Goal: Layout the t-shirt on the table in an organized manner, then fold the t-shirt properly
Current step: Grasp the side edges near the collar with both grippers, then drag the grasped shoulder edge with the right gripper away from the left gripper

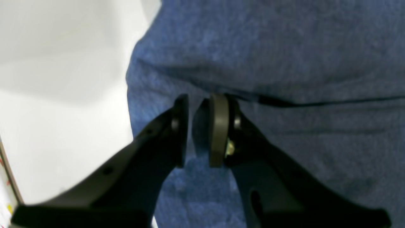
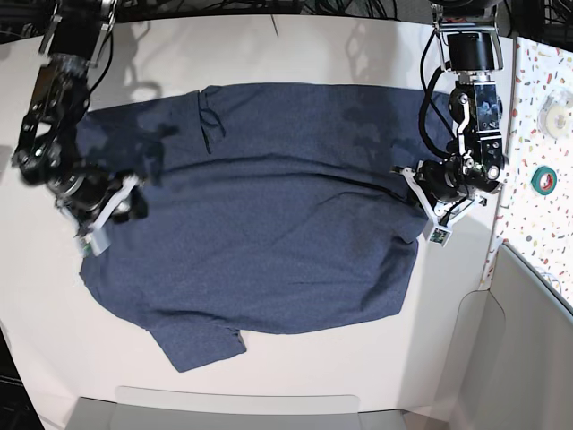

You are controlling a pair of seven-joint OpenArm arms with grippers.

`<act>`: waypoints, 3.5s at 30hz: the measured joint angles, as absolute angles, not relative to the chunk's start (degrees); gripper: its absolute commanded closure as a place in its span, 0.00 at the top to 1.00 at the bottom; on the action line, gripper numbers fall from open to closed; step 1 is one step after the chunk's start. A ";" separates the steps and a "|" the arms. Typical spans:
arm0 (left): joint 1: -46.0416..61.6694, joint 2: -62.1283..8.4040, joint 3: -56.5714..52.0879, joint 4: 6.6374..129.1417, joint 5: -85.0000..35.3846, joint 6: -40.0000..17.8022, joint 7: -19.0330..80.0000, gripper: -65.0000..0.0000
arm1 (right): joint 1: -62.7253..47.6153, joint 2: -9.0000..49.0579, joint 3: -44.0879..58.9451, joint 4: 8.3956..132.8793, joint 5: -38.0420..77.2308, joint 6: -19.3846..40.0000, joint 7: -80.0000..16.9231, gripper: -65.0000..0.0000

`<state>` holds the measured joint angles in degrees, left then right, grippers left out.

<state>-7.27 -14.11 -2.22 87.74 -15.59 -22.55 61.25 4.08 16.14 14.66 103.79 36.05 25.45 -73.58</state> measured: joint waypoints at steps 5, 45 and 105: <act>-6.55 -14.09 -1.98 87.39 -15.59 -22.57 61.43 0.18 | -3.14 16.86 14.83 113.01 35.11 25.39 -73.06 0.30; -6.20 -14.11 -1.98 87.37 -15.79 -22.57 61.04 0.19 | -9.54 11.70 -12.58 115.96 2.87 25.32 -72.88 0.30; -5.85 -14.17 -2.13 85.34 -16.60 -22.61 58.33 0.19 | -18.72 20.93 -12.71 117.10 3.11 25.34 -71.77 0.00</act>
<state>-5.85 -14.17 -2.13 85.34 -16.60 -22.61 58.33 -18.72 20.93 -12.71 117.10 3.11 25.34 -71.77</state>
